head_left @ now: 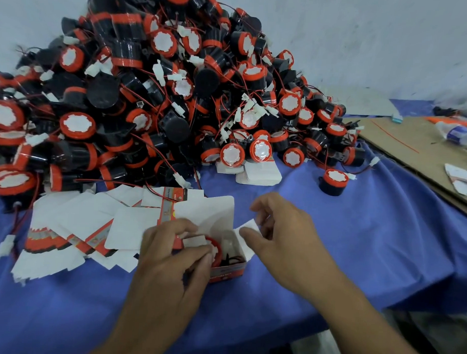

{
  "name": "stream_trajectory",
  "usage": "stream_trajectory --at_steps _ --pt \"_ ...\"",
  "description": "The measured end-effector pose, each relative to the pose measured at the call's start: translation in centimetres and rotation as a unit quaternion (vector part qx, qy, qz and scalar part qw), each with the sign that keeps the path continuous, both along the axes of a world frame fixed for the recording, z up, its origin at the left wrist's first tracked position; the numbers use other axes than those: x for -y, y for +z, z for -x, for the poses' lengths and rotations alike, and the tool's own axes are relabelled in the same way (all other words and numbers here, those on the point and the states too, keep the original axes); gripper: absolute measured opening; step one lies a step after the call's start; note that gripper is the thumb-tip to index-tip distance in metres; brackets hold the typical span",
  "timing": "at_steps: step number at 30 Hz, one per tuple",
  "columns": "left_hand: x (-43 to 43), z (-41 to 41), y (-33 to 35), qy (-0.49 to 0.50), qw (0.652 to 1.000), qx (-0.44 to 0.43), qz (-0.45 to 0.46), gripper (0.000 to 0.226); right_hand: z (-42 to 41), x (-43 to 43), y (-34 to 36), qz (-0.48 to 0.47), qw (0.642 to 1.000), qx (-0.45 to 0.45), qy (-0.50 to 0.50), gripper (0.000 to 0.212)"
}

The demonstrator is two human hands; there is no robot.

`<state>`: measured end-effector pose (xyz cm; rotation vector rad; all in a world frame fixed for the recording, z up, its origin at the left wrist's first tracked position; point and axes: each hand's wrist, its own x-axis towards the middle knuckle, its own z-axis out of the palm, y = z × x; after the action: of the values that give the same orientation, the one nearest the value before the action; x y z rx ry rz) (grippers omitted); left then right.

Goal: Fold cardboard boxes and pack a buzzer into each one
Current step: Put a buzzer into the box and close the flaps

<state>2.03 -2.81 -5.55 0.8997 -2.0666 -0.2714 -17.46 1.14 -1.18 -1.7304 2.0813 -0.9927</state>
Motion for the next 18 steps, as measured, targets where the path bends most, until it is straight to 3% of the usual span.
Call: stream_trajectory --at_steps 3,6,9,14,18 --pt "0.1 -0.1 0.1 0.024 0.999 -0.018 -0.022 0.035 -0.1 -0.1 0.3 0.048 0.997 0.053 0.018 0.01" --pt "0.2 -0.1 -0.1 0.015 0.999 -0.028 -0.04 0.036 -0.6 -0.3 0.2 0.056 0.992 0.092 0.073 0.021" --pt "0.4 -0.2 -0.1 0.001 0.998 -0.031 -0.048 0.036 -0.8 -0.1 -0.3 0.063 0.99 0.065 0.108 0.034" --pt "0.5 -0.4 -0.2 -0.01 0.999 -0.02 -0.048 0.036 -0.6 0.2 -0.8 0.021 0.992 0.016 0.123 0.012" --pt "0.5 -0.4 -0.3 -0.004 0.998 -0.008 -0.055 0.035 -0.9 0.3 -1.3 0.01 0.993 0.003 0.116 0.008"
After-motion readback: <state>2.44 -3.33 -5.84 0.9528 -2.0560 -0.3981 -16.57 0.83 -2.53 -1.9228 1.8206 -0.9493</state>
